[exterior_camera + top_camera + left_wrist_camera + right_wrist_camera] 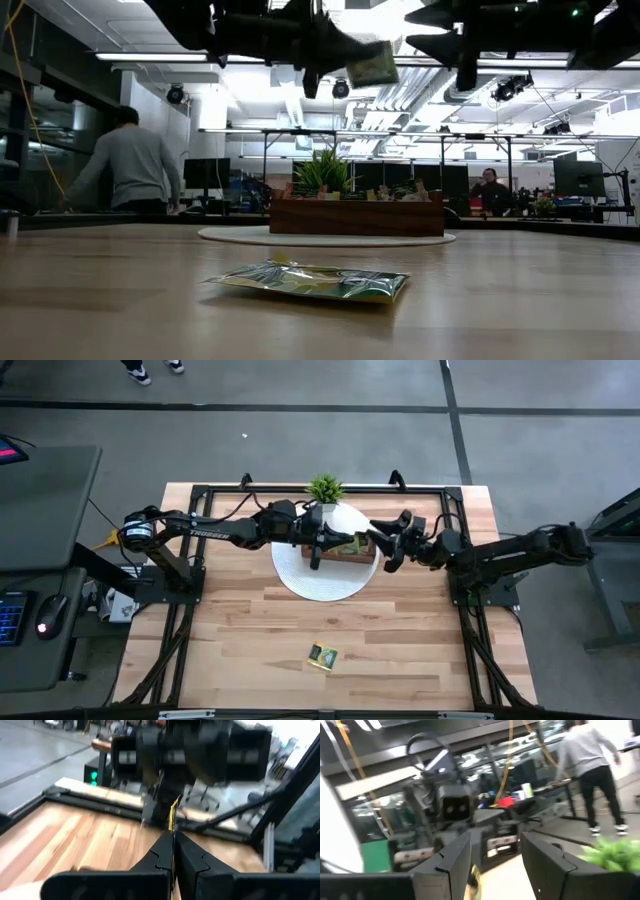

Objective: Pick & Place Tea
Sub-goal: Put the yellow tea bag into the middle section of the wooden organizer

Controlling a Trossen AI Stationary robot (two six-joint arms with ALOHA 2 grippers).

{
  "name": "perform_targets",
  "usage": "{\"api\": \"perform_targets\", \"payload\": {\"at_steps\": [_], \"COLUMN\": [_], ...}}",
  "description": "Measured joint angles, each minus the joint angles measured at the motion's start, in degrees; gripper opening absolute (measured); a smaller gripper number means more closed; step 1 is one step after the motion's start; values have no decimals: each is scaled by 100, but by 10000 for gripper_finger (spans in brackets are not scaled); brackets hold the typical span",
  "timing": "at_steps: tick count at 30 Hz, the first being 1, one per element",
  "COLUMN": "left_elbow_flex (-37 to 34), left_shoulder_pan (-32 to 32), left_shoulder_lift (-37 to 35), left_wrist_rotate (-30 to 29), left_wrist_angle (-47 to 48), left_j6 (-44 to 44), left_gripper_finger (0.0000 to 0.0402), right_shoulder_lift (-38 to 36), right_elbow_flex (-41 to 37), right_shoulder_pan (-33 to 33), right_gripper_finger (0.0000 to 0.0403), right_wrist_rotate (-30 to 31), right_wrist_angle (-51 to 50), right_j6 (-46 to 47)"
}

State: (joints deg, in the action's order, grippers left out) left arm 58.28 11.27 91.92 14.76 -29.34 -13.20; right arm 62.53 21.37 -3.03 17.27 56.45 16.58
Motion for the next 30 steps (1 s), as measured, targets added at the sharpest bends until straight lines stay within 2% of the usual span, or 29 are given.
{"api": "perform_targets", "payload": {"at_steps": [8, 13, 22, 30], "left_elbow_flex": [0, 3, -4, 202], "left_shoulder_pan": [40, 244, 789, 1032], "left_shoulder_lift": [0, 156, 790, 1123], "left_wrist_rotate": [-403, -511, 73, 418], "left_wrist_angle": [1087, 1222, 1060, 886], "left_j6": [828, 904, 669, 540], "left_gripper_finger": [0, 0, 0, 0], "right_shoulder_lift": [-1111, -1508, -1570, -1570], "right_elbow_flex": [0, 0, 0, 0], "right_shoulder_pan": [2, 2, 4, 4], "right_gripper_finger": [169, 169, 170, 170], "right_wrist_rotate": [418, 475, 475, 471], "right_wrist_angle": [-1333, -1680, -1844, -1915], "right_j6": [-63, -122, -113, -13]}}
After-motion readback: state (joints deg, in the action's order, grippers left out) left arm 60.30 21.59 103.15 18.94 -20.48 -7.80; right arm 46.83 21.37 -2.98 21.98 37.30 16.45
